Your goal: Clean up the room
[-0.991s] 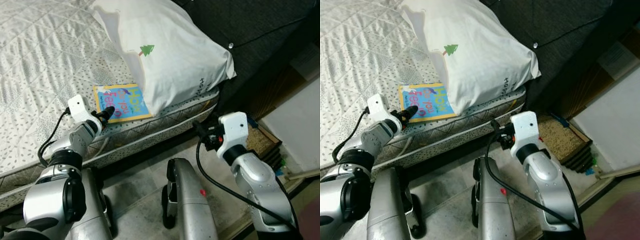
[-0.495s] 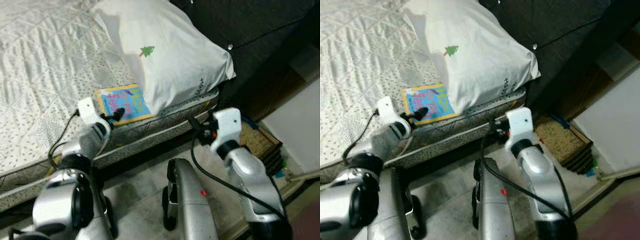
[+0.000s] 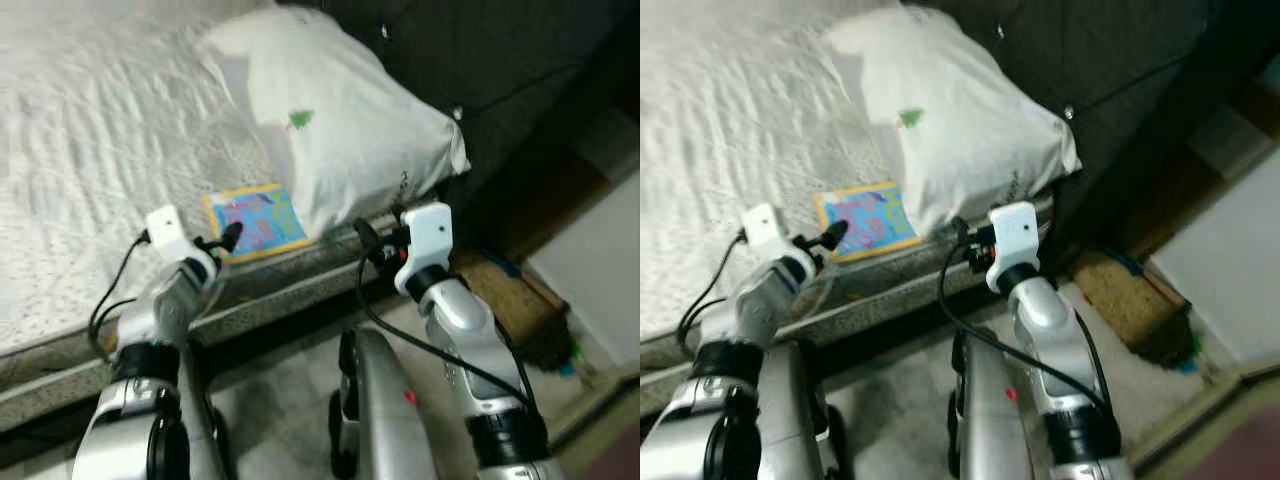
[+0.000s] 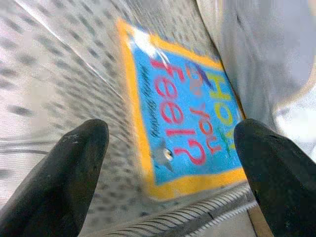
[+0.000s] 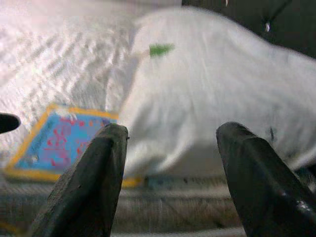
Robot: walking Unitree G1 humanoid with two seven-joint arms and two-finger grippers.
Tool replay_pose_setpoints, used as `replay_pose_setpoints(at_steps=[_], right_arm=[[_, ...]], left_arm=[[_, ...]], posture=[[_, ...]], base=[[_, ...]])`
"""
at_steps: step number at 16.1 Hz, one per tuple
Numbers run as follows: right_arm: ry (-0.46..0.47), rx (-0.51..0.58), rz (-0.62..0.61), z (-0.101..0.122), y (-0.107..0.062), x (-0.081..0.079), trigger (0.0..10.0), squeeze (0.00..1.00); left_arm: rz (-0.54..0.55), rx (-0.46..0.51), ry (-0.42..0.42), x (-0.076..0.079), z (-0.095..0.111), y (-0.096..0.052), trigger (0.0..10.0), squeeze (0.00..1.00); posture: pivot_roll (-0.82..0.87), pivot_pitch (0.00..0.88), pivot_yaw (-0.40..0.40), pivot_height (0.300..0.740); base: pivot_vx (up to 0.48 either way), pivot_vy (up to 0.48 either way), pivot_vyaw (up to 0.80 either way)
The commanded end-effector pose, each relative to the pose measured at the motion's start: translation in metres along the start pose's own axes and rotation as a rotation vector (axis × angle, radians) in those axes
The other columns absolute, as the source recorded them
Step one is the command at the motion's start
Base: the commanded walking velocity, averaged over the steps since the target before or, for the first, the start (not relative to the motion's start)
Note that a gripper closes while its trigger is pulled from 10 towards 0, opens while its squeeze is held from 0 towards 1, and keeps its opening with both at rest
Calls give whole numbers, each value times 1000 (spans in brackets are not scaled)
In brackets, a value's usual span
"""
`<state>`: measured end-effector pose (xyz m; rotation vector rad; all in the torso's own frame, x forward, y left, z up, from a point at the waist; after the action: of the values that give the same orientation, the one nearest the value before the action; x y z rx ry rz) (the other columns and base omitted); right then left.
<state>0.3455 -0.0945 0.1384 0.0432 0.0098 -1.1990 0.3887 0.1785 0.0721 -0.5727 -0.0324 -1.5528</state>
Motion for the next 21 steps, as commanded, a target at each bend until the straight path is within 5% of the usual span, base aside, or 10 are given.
replay_pose_setpoints(at_steps=[1,7,12,13,14,21], right_arm=[[-3,2,-10,-2,1,3,10000,0],[24,54,17,0,24,-10,10000,0],[52,88,37,2,30,-14,10000,0],[49,89,26,-1,30,-15,10000,0],[49,89,19,-2,31,-14,10000,0],[59,118,-3,-2,38,-7,10000,0]], left_arm=[[22,37,18,-2,4,-7,10000,1000],[162,246,113,-18,8,-56,10000,1000],[246,372,293,-14,16,-84,10000,1000],[255,390,302,-15,17,-87,10000,847],[247,398,312,-13,18,-88,10000,55],[208,416,402,-6,24,-80,10000,0]], posture=[[-41,9,-104,545],[32,0,-111,545],[40,0,-120,545],[31,0,-107,554],[32,0,-104,559],[42,0,-68,633]], base=[[0,0,0],[0,0,0],[0,0,0],[0,0,0],[0,0,0],[0,0,0]])
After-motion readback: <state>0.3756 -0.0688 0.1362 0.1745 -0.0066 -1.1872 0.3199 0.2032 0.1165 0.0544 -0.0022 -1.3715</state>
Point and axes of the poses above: a point about 5 cm out from each wrist's last joint towards the gripper, its own y axis pointing out of the wrist towards the gripper, its own z axis along the axis of the wrist's last joint, x = y × z, the point moved 5 cm from there along y, pointing out of the wrist towards the gripper, and after that the axes turned 5 degrees about y, right-handed, at the moved point
